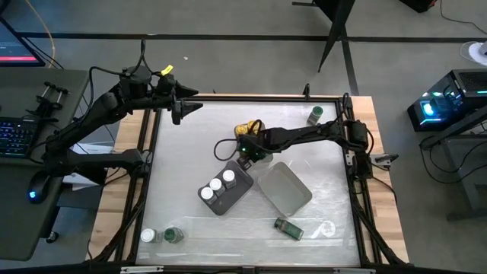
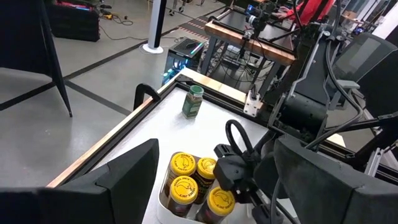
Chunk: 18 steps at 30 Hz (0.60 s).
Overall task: Sort spices by type
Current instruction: Put the yellow seasoning bottle into the white bin
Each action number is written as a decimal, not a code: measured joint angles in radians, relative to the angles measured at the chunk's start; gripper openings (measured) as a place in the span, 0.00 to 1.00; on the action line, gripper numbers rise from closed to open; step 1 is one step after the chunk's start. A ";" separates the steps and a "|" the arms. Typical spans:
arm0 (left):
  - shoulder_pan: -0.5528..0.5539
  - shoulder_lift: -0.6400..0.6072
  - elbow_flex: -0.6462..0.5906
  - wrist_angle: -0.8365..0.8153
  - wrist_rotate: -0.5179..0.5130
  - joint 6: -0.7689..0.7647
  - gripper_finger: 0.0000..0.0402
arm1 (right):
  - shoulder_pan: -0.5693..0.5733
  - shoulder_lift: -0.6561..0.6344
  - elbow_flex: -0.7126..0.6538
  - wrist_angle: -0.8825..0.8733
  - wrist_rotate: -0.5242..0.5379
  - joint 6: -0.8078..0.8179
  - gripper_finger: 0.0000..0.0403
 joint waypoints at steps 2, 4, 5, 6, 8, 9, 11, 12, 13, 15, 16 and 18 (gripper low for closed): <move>0.000 0.000 0.000 0.000 0.000 0.000 0.76 | 0.000 0.000 0.000 0.019 0.012 0.018 0.00; 0.000 0.000 0.000 0.000 0.000 0.000 0.76 | 0.000 0.000 0.000 0.032 0.027 0.033 0.00; 0.000 0.000 0.000 0.000 0.000 0.000 0.76 | 0.000 0.000 0.000 0.035 0.037 0.042 0.00; 0.000 0.000 0.000 0.000 0.000 0.000 0.76 | 0.000 0.000 0.000 0.039 0.050 0.056 0.00; 0.000 0.000 0.000 0.000 0.000 0.000 0.76 | 0.000 0.000 0.000 0.041 0.074 0.086 0.00; 0.000 0.000 0.000 0.000 0.000 0.002 0.76 | 0.000 0.000 0.000 0.043 0.076 0.102 0.00; 0.000 0.000 0.000 0.000 0.000 0.013 0.76 | 0.000 0.000 0.000 0.042 0.081 0.128 0.00; 0.000 0.000 0.000 0.000 0.000 0.016 0.76 | 0.000 0.000 0.000 0.042 0.088 0.140 0.00; 0.000 0.000 0.000 0.000 -0.001 0.016 0.76 | 0.000 0.000 0.000 0.043 0.099 0.152 0.00; 0.000 0.000 0.000 0.000 -0.011 0.017 0.76 | 0.000 0.000 0.000 0.043 0.129 0.165 0.00; 0.000 0.000 0.000 0.000 -0.019 0.017 0.76 | 0.000 0.000 0.000 0.042 0.137 0.171 0.00; 0.000 0.000 0.000 0.000 -0.032 0.016 0.76 | 0.000 -0.002 0.000 0.035 0.127 0.194 0.00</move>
